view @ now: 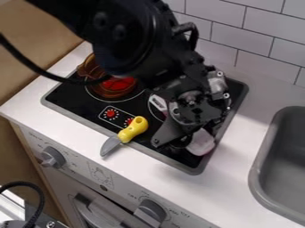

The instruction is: Moved the white object to the left side of the burner

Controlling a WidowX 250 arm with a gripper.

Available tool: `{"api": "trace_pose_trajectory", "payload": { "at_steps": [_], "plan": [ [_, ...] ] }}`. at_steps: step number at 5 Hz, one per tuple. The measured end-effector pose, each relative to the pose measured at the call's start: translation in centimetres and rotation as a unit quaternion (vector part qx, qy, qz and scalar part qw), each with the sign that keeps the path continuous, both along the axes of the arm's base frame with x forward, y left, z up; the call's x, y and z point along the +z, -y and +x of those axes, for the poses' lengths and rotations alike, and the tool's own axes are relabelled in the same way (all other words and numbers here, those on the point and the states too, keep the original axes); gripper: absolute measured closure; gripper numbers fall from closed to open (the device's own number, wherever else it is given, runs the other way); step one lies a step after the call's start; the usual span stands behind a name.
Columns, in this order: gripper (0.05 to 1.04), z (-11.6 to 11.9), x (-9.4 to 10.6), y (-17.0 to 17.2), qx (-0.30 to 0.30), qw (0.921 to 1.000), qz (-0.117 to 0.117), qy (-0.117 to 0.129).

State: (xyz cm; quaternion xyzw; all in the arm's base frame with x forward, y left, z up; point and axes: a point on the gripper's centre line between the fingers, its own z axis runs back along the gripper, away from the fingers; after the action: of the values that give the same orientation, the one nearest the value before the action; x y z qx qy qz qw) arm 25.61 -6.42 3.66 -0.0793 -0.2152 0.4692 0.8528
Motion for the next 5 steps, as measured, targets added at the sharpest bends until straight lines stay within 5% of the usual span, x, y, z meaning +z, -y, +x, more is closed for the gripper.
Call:
{"api": "trace_pose_trajectory", "payload": {
  "at_steps": [1,2,5],
  "plan": [
    [0.577,-0.2,-0.1,0.0,-0.002,0.9999,-0.008,-0.007],
    [0.578,-0.7,0.0,-0.2,-0.003,0.9997,-0.005,-0.024],
    [0.578,-4.7,8.8,-4.3,-0.053,0.9884,-0.019,-0.141]
  ]
}}
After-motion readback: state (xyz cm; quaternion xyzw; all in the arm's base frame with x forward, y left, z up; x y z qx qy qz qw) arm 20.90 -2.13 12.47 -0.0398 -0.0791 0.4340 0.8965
